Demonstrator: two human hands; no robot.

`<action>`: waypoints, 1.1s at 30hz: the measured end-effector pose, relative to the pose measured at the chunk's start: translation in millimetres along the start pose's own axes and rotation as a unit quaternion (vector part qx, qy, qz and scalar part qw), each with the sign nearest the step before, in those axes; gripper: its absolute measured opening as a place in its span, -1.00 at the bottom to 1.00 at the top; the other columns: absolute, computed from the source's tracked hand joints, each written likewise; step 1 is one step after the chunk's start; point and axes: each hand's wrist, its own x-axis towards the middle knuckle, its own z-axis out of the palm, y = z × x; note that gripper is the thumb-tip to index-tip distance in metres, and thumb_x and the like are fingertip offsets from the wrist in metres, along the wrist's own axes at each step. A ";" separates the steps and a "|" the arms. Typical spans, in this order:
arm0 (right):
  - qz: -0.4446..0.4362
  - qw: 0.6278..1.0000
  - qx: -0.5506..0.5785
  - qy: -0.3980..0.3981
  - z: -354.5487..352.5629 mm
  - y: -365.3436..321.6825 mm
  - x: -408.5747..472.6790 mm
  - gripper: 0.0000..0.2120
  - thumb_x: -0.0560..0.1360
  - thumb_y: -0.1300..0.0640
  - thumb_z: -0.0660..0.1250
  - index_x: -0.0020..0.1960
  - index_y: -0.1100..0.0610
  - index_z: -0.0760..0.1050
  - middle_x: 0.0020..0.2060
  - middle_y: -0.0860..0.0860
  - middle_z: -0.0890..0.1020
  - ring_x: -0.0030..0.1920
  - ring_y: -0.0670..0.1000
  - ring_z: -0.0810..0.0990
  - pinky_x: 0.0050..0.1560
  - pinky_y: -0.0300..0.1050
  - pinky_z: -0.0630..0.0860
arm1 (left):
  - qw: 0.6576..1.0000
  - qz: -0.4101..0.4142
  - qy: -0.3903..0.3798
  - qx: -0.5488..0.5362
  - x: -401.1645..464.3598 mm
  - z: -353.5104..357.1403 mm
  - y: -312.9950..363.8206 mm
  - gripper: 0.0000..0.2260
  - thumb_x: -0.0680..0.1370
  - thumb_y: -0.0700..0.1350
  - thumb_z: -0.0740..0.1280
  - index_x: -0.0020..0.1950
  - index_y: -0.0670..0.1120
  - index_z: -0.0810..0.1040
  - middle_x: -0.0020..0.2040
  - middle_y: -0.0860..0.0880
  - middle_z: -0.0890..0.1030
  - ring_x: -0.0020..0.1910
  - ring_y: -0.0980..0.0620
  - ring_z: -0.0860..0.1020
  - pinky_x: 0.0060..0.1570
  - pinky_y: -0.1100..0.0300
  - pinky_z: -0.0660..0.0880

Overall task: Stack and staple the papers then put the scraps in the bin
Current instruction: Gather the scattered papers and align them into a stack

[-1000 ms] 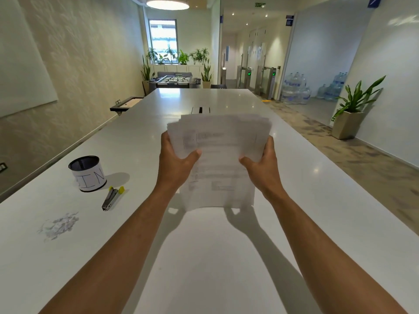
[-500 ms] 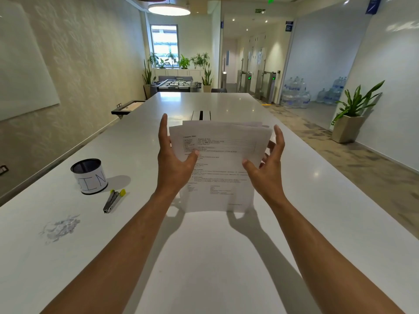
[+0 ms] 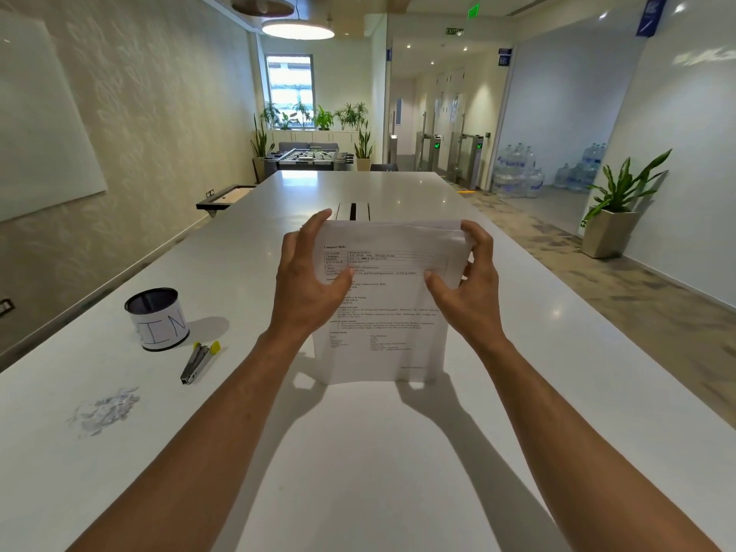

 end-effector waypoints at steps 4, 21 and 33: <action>-0.010 1.000 0.008 -0.010 -0.1 -0.3 5.0 -0.24 0.40 0.23 0.48 0.46 -0.04 0.17 0.34 -0.17 0.34 0.28 0.04 0.45 0.17 -0.09 0.59 | 1.000 0.004 -0.003 0.000 4.1 1.6 0.1 -0.38 0.42 -0.14 0.48 0.41 0.06 0.29 0.25 -0.02 0.38 0.15 0.09 0.37 -0.01 0.38 0.41; 0.007 1.000 0.021 -0.016 -3.1 -4.8 16.1 -0.46 0.43 0.20 0.49 0.24 -0.03 0.25 0.13 -0.07 0.46 0.08 0.06 0.59 -0.10 -0.25 0.64 | 1.000 0.013 0.010 -0.019 9.4 3.5 -3.8 -0.51 0.46 -0.14 0.45 0.33 0.01 0.35 0.18 0.08 0.36 0.11 0.05 0.41 -0.05 0.36 0.43; 0.192 0.964 0.162 -0.084 8.7 16.9 -13.0 -0.59 0.49 0.39 0.31 0.25 0.06 0.40 0.13 0.03 0.60 0.17 0.07 0.60 0.05 -0.06 0.63 | 0.932 -0.247 -0.053 -0.259 -10.9 19.9 -29.2 -0.71 0.52 -0.30 0.30 0.21 -0.11 0.39 0.08 0.01 0.60 0.08 -0.02 0.60 -0.08 0.17 0.59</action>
